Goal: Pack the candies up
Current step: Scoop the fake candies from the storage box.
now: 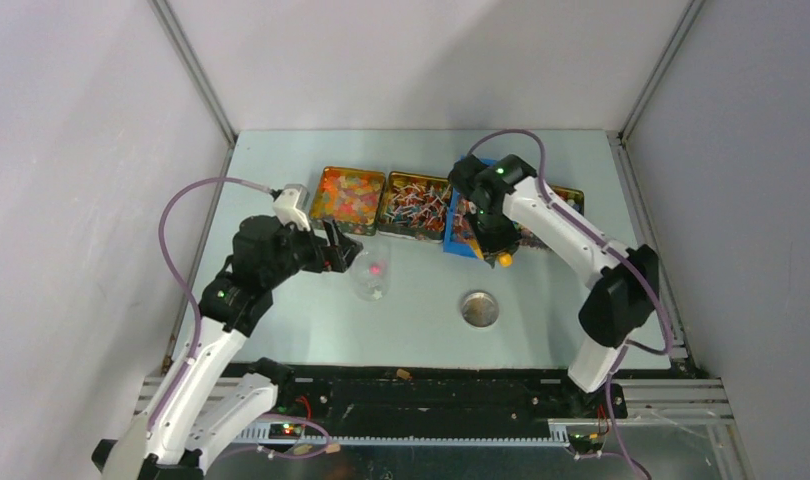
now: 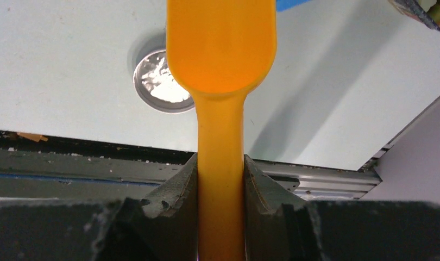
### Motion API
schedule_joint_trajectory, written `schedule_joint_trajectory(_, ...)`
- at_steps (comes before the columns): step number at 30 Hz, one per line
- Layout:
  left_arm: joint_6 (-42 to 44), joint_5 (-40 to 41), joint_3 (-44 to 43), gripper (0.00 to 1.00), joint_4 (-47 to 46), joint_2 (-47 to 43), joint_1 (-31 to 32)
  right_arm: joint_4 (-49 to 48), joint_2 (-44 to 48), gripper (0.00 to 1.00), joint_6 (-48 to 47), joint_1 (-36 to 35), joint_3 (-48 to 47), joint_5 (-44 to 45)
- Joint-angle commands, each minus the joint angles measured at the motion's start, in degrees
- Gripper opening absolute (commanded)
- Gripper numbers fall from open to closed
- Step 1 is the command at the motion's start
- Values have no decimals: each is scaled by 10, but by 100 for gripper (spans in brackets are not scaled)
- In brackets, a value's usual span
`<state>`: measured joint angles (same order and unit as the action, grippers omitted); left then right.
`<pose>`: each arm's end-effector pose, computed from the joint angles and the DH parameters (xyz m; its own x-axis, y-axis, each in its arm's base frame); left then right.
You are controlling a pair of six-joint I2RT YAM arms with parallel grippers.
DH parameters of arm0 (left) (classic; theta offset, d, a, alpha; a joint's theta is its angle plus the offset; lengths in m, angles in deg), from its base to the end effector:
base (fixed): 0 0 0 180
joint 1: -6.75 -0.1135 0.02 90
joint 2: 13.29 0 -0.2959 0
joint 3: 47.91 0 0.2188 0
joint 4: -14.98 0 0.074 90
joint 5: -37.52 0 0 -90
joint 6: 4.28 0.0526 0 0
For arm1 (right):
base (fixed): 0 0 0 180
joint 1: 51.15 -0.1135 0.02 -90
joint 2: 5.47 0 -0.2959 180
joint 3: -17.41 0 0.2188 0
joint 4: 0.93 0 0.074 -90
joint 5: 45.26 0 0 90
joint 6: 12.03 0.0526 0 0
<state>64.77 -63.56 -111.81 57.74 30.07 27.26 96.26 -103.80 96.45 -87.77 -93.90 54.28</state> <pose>0.1145 -0.0536 0.3459 -0.5133 -0.1826 -0.8386 0.3501 0.8476 -0.3989 0.2370 0.1653 0.3302 -0.9395 -0.3088 -0.1479 -0.2921 0.9483 -0.1244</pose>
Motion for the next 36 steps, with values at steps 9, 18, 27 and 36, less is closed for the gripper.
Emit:
schedule_joint_trajectory(9,3,3,23,99,-7,-21,1,-10,-113,0,-22,15,-105,31)
schedule_joint_trajectory(18,6,8,25,100,-6,-17,1,-53,-166,0,-37,31,-103,22)
schedule_joint_trajectory(27,6,7,24,100,-12,-7,1,-143,-169,0,-31,41,-57,41)
schedule_joint_trajectory(36,3,8,33,100,-15,-12,1,-208,-109,0,-9,32,29,42)
